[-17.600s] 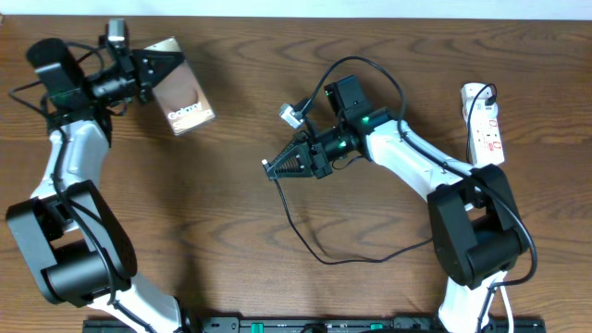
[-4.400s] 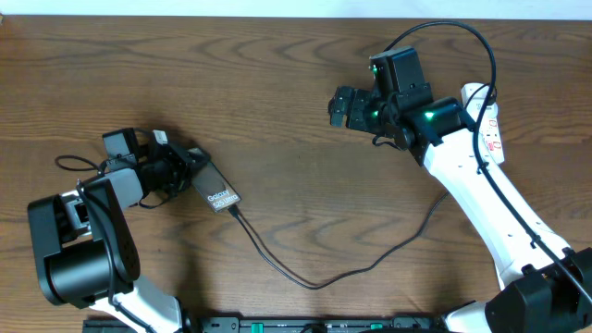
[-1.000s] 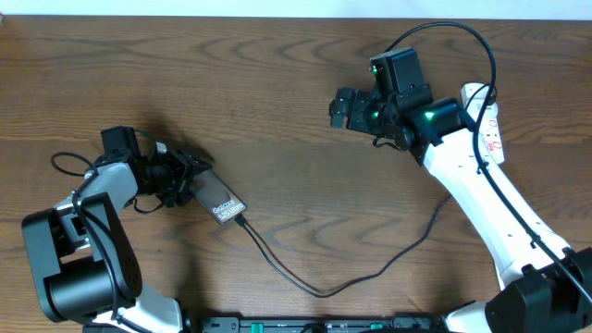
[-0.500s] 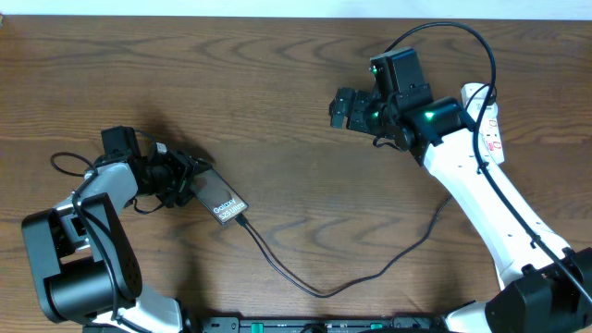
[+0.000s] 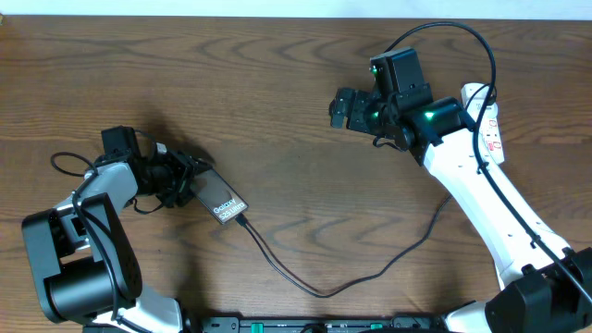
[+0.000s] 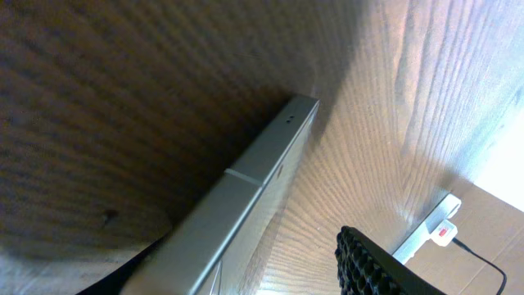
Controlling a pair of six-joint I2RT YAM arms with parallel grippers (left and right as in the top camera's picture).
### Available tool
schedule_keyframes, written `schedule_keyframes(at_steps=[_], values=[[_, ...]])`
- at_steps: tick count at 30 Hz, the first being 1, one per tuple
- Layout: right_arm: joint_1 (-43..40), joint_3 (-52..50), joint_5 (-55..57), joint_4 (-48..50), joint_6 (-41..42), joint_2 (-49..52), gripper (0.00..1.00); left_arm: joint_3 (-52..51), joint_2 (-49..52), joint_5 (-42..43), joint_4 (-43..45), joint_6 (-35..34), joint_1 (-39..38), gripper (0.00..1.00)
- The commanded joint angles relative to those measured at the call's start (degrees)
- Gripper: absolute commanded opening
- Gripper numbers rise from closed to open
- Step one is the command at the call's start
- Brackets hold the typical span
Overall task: Plug charger to phone and switch on socket
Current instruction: 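Set the phone flat on the table with the left gripper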
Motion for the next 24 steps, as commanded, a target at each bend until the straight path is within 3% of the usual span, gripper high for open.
schedule_keyframes(at_steps=[1, 24], values=[[0.28, 0.68, 0.94, -0.22, -0.74, -0.04, 0.99, -3.32, 3.58, -11.63, -2.47, 0.17, 0.13, 0.59], [0.28, 0.68, 0.94, -0.44, -0.74, -0.04, 0.99, -3.32, 3.58, -11.65, -4.57, 0.17, 0.13, 0.58]])
